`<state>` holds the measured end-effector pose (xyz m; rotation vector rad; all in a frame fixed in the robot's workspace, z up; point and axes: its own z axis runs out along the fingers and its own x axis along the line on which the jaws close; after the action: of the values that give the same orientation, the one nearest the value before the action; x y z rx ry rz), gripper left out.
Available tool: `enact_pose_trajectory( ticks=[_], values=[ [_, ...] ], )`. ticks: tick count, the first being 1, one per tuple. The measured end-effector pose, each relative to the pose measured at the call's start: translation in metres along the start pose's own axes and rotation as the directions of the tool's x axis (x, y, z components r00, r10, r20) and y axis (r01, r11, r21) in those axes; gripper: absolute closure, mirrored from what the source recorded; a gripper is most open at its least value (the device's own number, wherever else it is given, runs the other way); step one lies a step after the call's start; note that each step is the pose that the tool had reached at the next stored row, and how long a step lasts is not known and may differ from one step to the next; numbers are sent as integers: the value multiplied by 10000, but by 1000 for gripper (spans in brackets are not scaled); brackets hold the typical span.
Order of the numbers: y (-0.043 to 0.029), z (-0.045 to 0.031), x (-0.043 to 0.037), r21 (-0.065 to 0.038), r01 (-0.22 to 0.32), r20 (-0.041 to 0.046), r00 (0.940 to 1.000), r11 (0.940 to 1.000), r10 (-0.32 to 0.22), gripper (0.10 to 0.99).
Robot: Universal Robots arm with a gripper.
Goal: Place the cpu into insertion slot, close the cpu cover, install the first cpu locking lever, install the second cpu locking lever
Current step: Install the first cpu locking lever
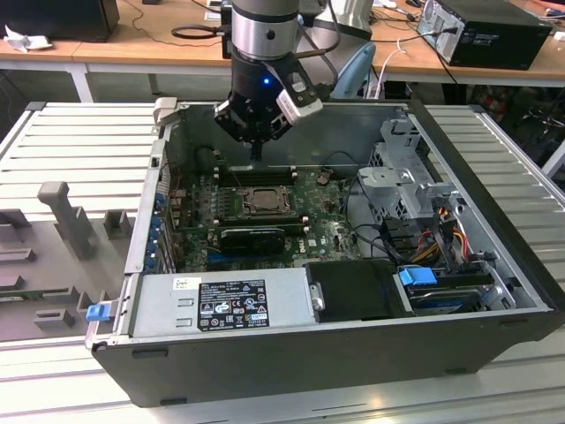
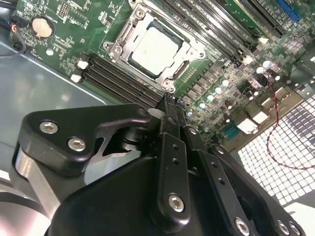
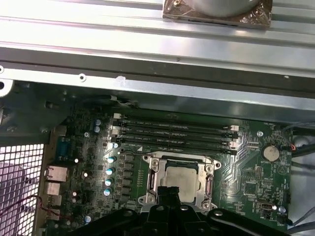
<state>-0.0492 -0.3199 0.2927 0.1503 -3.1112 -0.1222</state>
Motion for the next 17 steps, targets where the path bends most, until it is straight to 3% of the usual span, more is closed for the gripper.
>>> enact_pose_trajectory(
  ticks=[9, 11, 14, 15, 17],
  values=[
    [7, 3, 107, -2, 1, -1, 10000, 10000, -1, 980],
    [13, 7, 168, -5, 0, 1, 10000, 10000, 0, 980],
    [24, 64, 321, -4, 0, 11, 10000, 10000, 0, 980],
    [31, 120, 444, -4, 0, 13, 10000, 10000, 0, 980],
    [38, 191, 521, -4, 0, 13, 10000, 10000, 0, 980]
  ],
)
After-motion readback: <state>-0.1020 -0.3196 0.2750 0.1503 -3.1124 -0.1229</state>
